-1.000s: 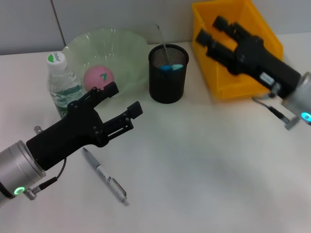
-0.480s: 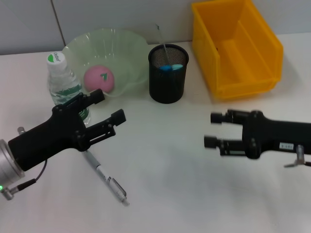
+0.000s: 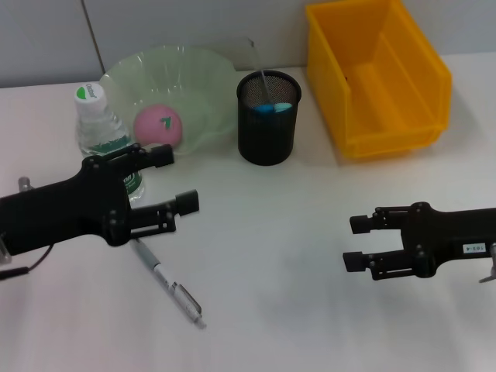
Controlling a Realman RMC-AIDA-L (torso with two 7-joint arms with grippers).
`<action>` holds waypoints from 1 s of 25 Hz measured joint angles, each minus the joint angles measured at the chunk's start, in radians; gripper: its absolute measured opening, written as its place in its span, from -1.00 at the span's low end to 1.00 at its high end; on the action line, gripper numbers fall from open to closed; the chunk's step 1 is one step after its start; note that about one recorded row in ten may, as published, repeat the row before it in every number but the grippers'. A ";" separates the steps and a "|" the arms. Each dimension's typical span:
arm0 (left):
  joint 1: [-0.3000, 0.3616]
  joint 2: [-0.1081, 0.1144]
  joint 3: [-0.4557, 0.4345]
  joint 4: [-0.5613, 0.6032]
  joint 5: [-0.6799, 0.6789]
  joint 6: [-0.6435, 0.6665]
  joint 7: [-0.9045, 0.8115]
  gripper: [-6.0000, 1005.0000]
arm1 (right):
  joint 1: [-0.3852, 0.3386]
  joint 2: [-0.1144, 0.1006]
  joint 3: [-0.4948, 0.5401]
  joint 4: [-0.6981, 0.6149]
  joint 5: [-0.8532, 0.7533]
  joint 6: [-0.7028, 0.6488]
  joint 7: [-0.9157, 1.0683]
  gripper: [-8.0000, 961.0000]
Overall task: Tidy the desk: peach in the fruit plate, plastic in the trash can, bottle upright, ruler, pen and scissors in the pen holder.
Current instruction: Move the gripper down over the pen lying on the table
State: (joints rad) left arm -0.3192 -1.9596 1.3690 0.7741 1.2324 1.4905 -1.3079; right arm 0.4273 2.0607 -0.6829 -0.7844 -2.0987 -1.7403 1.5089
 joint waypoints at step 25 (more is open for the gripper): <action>-0.360 -0.103 -0.039 0.698 1.004 0.336 -0.027 0.68 | 0.082 -0.058 0.164 -0.019 -0.097 -0.151 0.225 0.59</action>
State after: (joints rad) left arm -0.6788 -2.0625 1.3299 1.4725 2.2366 1.8267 -1.3345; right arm 0.5093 2.0023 -0.5189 -0.8037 -2.1961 -1.8910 1.7343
